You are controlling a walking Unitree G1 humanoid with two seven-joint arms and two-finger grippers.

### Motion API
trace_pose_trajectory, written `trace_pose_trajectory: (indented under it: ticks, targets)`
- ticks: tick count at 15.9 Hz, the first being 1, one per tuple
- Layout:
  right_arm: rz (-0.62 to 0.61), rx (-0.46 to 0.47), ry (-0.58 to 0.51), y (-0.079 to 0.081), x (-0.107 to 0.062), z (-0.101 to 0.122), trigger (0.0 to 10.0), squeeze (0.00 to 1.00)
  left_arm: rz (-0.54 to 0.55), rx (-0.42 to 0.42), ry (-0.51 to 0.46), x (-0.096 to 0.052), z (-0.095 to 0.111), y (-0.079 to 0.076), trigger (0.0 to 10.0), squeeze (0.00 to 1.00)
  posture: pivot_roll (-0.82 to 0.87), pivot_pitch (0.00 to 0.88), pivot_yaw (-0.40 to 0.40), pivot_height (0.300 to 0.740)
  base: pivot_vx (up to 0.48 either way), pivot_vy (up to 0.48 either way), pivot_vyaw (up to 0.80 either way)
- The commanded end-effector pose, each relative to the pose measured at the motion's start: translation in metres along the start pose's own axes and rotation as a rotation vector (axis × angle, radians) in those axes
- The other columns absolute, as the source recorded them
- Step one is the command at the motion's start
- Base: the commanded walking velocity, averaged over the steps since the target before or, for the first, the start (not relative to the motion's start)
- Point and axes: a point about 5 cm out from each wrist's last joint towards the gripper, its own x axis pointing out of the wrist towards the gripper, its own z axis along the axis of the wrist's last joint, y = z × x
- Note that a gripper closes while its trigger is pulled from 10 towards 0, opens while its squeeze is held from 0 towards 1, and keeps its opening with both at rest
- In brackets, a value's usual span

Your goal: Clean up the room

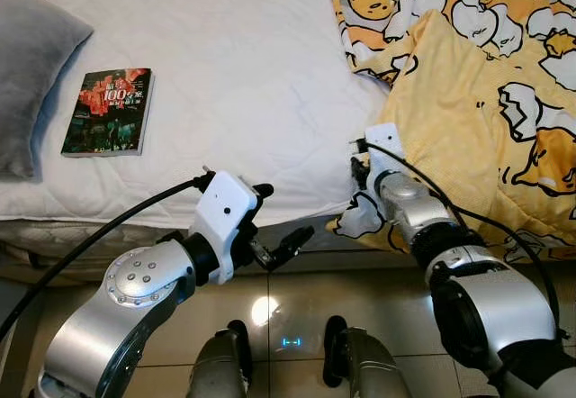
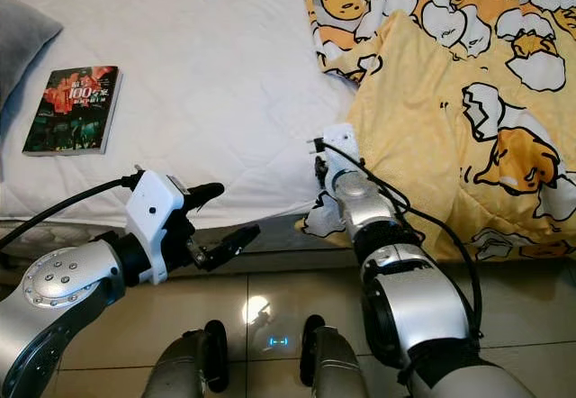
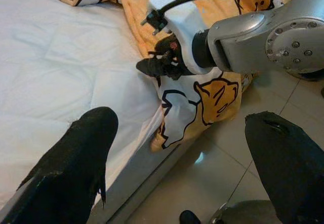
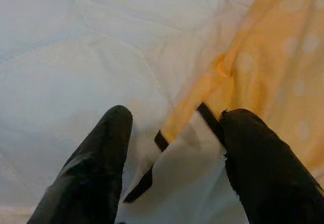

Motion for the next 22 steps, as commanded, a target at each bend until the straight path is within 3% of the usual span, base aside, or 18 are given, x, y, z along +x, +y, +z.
trace_pose_trajectory:
  ticks: [1,2,3,6,7,8,12,22]
  targets:
    - [-0.023,-0.085,0.041,0.004,0.000,-0.010,10.0,1.00,-0.012,0.003,0.011,-0.003,-0.001,-0.004,10.0,1.00,0.13,0.334,0.019,0.740,0.000,0.000,0.00]
    - [-0.024,-0.098,0.065,0.005,-0.001,-0.015,10.0,0.87,-0.013,0.003,0.014,-0.003,-0.001,-0.004,10.0,1.00,0.13,0.334,0.019,0.740,0.000,0.000,0.00]
    - [-0.028,-0.121,0.093,0.005,-0.001,-0.021,10.0,0.00,-0.013,0.004,0.015,-0.003,-0.001,-0.004,10.0,1.00,0.13,0.337,0.019,0.740,0.000,0.000,0.00]
    - [-0.072,-0.161,0.117,-0.002,-0.002,-0.029,10.0,0.00,-0.011,0.005,0.017,-0.005,-0.001,-0.005,10.0,1.00,0.14,0.335,0.015,0.740,0.000,0.000,0.00]
    - [-0.096,-0.163,0.113,-0.005,-0.002,-0.029,6.7,0.00,-0.010,0.005,0.017,-0.005,-0.001,-0.005,10.0,1.00,0.14,0.334,0.015,0.740,0.000,0.000,0.00]
    - [-0.108,-0.145,0.115,-0.006,-0.003,-0.030,0.3,0.00,-0.011,0.005,0.018,-0.005,-0.001,-0.005,10.0,1.00,0.14,0.332,0.016,0.740,0.000,0.000,0.00]
    - [-0.105,-0.037,0.151,-0.009,-0.004,-0.038,0.0,0.00,-0.014,0.011,0.019,-0.005,0.000,-0.004,10.0,1.00,0.14,0.325,0.021,0.740,0.000,0.000,0.00]
    - [-0.094,0.018,0.148,-0.012,-0.004,-0.040,0.0,0.00,-0.015,0.018,0.016,-0.004,0.000,-0.003,10.0,1.00,0.14,0.329,0.020,0.740,0.000,0.000,0.00]
